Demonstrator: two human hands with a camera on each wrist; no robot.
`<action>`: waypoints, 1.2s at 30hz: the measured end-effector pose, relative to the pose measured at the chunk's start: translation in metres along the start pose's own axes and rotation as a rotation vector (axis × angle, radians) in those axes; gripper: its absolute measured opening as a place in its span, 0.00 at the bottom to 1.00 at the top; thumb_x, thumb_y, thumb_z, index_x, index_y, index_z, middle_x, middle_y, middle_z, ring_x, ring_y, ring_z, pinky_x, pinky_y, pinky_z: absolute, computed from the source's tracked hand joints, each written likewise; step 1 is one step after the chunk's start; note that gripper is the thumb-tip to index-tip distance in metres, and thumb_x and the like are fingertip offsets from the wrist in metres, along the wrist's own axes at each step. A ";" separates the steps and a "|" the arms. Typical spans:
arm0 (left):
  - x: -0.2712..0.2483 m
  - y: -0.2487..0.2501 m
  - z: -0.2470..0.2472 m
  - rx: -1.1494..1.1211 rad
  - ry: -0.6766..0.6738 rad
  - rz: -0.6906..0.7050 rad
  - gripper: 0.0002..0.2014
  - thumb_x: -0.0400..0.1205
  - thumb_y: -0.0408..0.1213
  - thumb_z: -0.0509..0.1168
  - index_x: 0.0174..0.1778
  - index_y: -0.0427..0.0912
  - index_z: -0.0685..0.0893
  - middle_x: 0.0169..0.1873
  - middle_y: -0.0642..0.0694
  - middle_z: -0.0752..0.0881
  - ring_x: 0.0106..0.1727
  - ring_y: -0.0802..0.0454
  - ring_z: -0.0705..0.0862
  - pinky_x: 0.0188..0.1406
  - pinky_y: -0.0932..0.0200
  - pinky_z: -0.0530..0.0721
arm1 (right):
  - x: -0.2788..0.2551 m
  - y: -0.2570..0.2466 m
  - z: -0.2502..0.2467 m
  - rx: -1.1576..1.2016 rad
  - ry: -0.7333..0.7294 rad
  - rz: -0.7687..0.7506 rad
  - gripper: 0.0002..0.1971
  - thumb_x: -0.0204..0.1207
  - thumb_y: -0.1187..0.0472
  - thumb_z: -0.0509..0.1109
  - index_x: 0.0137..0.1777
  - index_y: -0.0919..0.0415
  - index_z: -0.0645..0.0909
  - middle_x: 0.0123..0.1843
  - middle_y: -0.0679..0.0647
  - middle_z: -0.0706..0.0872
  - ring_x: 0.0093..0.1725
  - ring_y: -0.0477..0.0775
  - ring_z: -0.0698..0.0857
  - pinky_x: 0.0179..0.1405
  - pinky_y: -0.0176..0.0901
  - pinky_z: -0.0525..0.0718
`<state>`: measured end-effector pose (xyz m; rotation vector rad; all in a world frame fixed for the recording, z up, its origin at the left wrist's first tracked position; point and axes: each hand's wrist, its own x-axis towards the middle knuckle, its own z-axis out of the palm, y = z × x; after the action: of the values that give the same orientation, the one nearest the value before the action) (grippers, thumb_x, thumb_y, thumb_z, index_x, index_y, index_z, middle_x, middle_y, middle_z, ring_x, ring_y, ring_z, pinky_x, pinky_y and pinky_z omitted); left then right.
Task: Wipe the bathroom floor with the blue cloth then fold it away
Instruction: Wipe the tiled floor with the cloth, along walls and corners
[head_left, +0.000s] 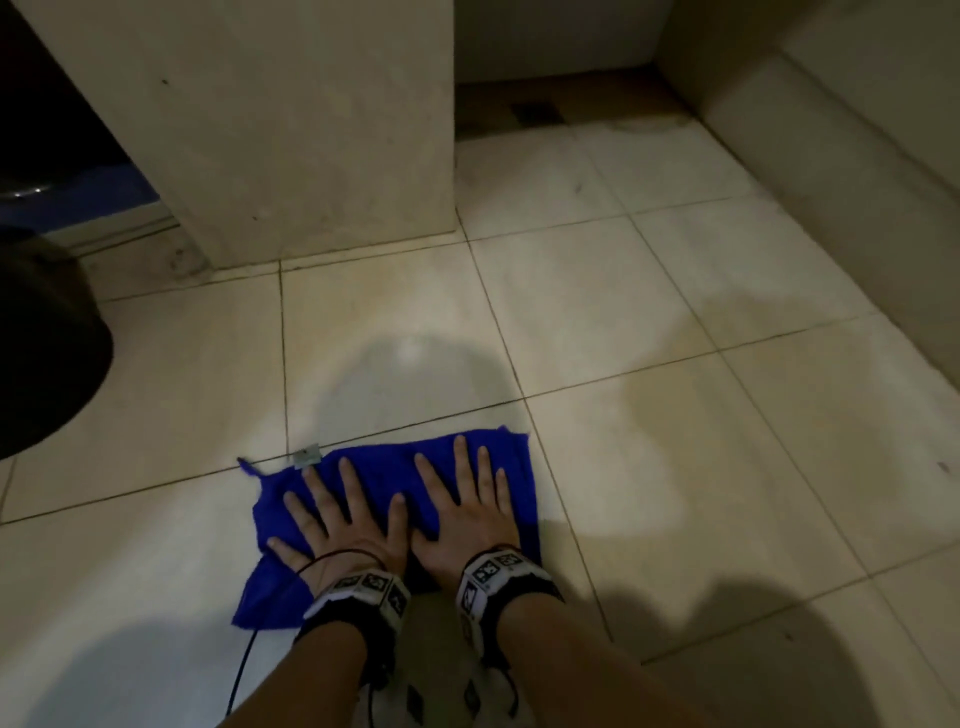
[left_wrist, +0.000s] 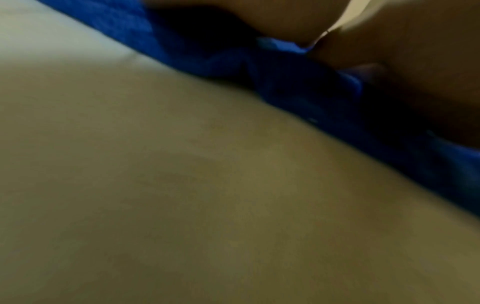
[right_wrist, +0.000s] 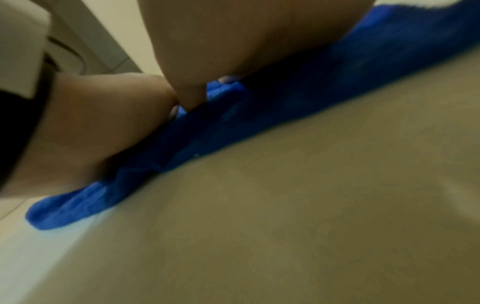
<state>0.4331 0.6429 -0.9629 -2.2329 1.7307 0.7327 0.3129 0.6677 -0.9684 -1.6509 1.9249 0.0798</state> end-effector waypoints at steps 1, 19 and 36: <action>-0.003 0.012 0.003 0.011 -0.026 -0.003 0.41 0.82 0.68 0.39 0.79 0.56 0.22 0.79 0.45 0.21 0.82 0.38 0.28 0.79 0.27 0.38 | 0.000 0.012 -0.006 -0.002 -0.013 -0.006 0.41 0.79 0.32 0.53 0.81 0.32 0.28 0.80 0.49 0.17 0.81 0.58 0.22 0.79 0.58 0.25; -0.034 0.074 0.033 0.223 -0.175 -0.006 0.43 0.84 0.63 0.49 0.78 0.57 0.20 0.73 0.46 0.14 0.83 0.38 0.29 0.80 0.29 0.47 | -0.021 0.118 -0.050 0.109 -0.062 -0.142 0.40 0.81 0.40 0.58 0.84 0.36 0.35 0.82 0.49 0.20 0.82 0.58 0.24 0.81 0.58 0.29; -0.092 0.121 0.097 0.100 -0.179 0.038 0.38 0.81 0.68 0.35 0.86 0.52 0.53 0.85 0.43 0.52 0.86 0.42 0.43 0.74 0.37 0.48 | -0.027 0.172 -0.059 0.075 -0.104 0.080 0.37 0.84 0.41 0.48 0.75 0.35 0.18 0.75 0.50 0.11 0.81 0.60 0.23 0.79 0.57 0.24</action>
<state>0.2774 0.7311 -0.9837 -2.0083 1.6893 0.8086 0.1329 0.7059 -0.9633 -1.4916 1.8924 0.1213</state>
